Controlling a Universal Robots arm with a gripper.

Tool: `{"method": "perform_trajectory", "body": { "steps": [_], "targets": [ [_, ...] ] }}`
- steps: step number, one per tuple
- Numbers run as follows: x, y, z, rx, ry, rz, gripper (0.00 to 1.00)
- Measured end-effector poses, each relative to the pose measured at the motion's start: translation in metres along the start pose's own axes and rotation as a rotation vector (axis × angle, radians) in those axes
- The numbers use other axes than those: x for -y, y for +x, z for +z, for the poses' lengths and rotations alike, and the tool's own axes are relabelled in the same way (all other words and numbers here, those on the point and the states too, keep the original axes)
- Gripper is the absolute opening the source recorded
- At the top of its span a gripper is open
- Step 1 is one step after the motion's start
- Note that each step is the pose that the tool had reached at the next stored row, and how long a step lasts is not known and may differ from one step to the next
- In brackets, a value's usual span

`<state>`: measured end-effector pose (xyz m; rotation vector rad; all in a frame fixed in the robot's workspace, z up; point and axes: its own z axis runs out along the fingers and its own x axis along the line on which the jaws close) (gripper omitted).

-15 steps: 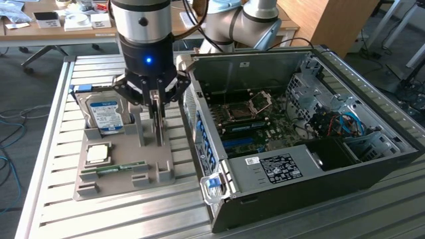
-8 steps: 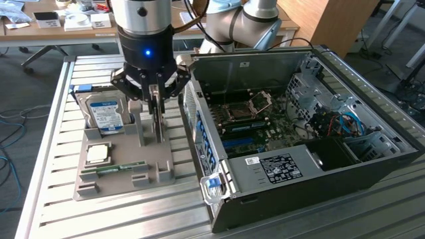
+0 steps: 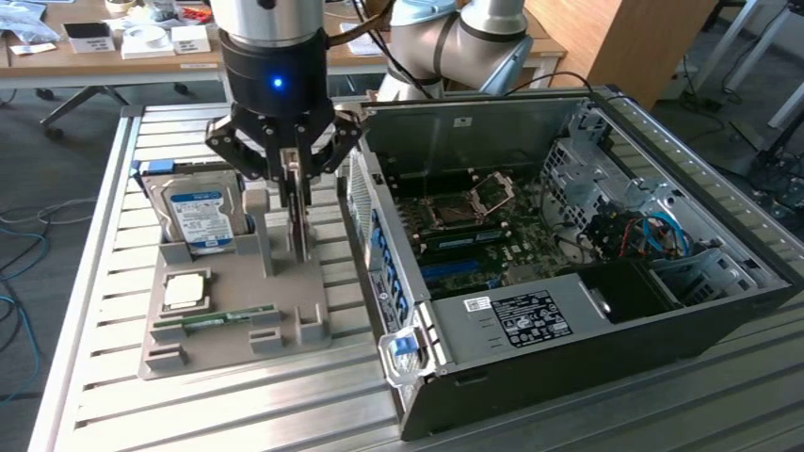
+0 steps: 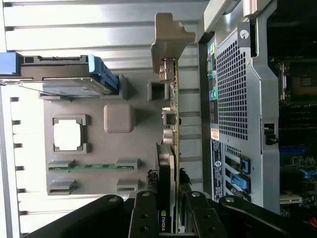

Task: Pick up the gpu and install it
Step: 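Pick up the gpu and move the gpu toward the slot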

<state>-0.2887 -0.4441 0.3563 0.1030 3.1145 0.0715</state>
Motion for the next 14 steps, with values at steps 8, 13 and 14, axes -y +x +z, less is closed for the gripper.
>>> {"method": "perform_trajectory", "body": {
  "steps": [8, 13, 14],
  "targets": [
    [-0.0007, 0.000, -0.0148, 0.0001, -0.0001, 0.000, 0.27],
    [-0.0012, -0.001, -0.0247, 0.0000, 0.0000, 0.000, 0.27],
    [-0.0012, -0.001, -0.0267, 0.0000, 0.0000, 0.000, 0.27]
  ]
}}
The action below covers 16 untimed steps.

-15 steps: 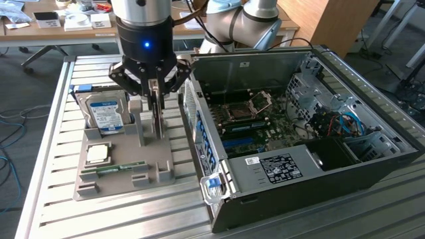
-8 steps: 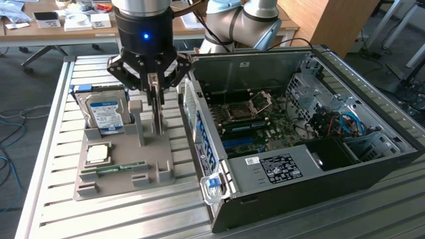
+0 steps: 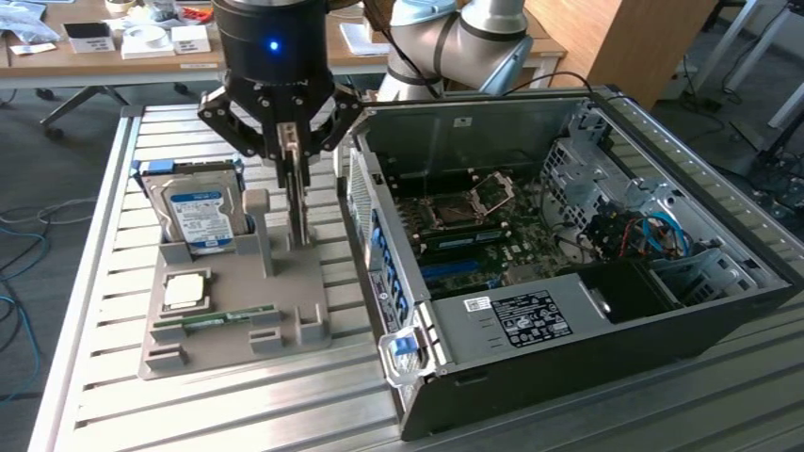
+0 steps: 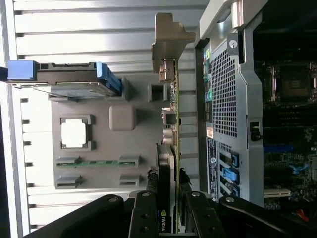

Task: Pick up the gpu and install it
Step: 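Pick up the gpu and move the gpu toward the slot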

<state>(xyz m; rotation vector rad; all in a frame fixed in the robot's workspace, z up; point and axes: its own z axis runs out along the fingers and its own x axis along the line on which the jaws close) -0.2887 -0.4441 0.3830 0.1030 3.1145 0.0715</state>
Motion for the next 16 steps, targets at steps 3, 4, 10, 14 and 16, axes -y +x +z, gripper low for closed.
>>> {"method": "perform_trajectory", "body": {
  "steps": [3, 4, 10, 14, 16],
  "targets": [
    [-0.0003, 0.000, -0.0060, -0.0001, 0.0000, 0.000, 0.27],
    [-0.0004, 0.000, -0.0079, 0.0000, 0.0000, 0.000, 0.27],
    [-0.0008, 0.000, -0.0180, 0.0000, 0.0000, 0.000, 0.27],
    [-0.0009, 0.000, -0.0186, 0.0001, -0.0001, 0.000, 0.27],
    [-0.0009, 0.000, -0.0187, 0.0000, -0.0001, 0.000, 0.27]
  ]
}}
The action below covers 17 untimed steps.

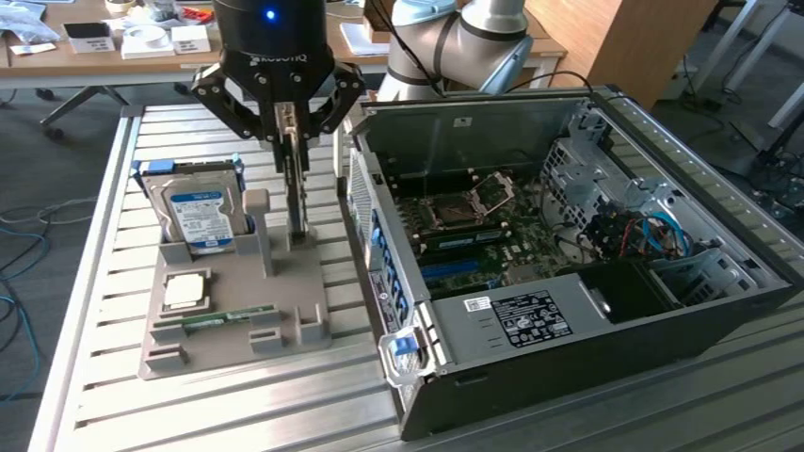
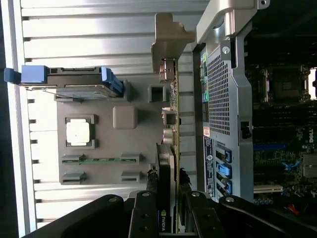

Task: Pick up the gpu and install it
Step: 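Pick up the gpu and move the gpu toward the slot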

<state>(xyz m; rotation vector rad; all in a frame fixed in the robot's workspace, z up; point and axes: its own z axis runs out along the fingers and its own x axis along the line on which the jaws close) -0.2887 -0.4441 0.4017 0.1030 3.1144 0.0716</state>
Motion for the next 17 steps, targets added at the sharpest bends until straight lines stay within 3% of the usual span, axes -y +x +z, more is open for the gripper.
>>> {"method": "perform_trajectory", "body": {
  "steps": [17],
  "targets": [
    [-0.0006, 0.000, -0.0125, 0.0000, 0.0000, 0.000, 0.27]
  ]
}}
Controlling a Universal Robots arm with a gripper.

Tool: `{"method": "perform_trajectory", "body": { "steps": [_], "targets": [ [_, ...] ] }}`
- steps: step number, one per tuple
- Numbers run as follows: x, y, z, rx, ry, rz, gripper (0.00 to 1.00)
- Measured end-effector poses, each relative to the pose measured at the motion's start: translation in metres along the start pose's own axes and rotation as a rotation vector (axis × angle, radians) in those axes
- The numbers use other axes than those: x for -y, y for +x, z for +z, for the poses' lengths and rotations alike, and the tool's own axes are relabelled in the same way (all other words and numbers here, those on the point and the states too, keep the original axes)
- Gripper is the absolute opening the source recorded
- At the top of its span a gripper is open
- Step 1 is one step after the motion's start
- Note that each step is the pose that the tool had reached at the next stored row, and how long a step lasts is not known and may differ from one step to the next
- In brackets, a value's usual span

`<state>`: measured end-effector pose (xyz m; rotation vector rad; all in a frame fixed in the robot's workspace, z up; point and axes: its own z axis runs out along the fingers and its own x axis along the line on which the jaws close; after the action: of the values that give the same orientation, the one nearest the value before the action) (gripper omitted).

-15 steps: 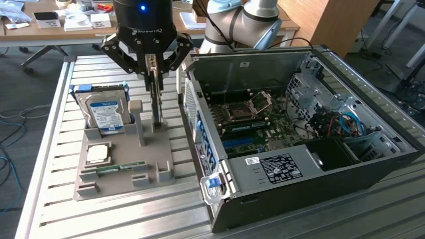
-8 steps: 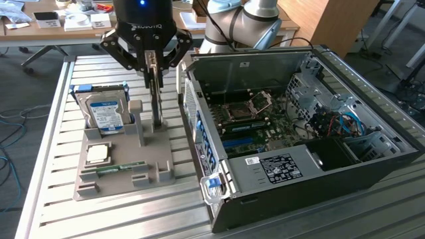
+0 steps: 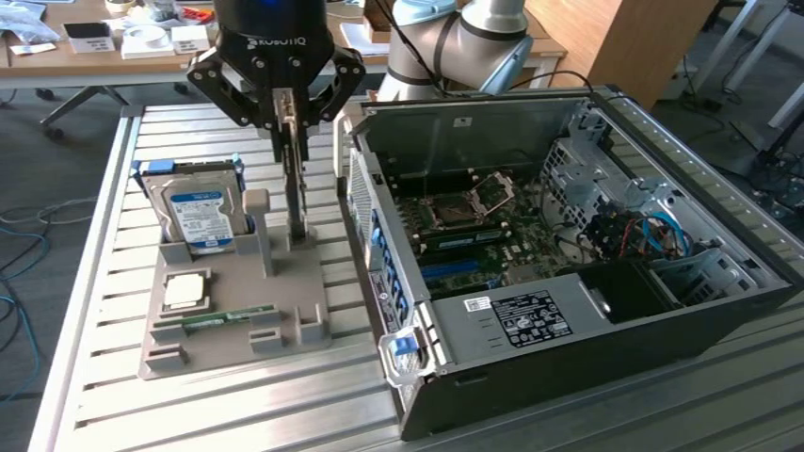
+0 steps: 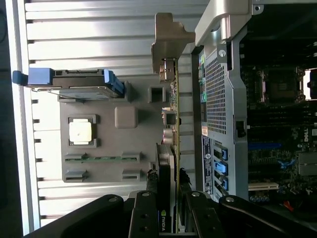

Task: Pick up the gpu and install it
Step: 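Pick up the gpu and move the gpu toward the slot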

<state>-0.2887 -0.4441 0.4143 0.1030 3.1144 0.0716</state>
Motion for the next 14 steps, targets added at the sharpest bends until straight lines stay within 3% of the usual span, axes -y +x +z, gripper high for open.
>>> {"method": "perform_trajectory", "body": {
  "steps": [14],
  "targets": [
    [-0.0001, -0.0024, 0.0000, -0.0001, 0.0000, 0.000, 0.27]
  ]
}}
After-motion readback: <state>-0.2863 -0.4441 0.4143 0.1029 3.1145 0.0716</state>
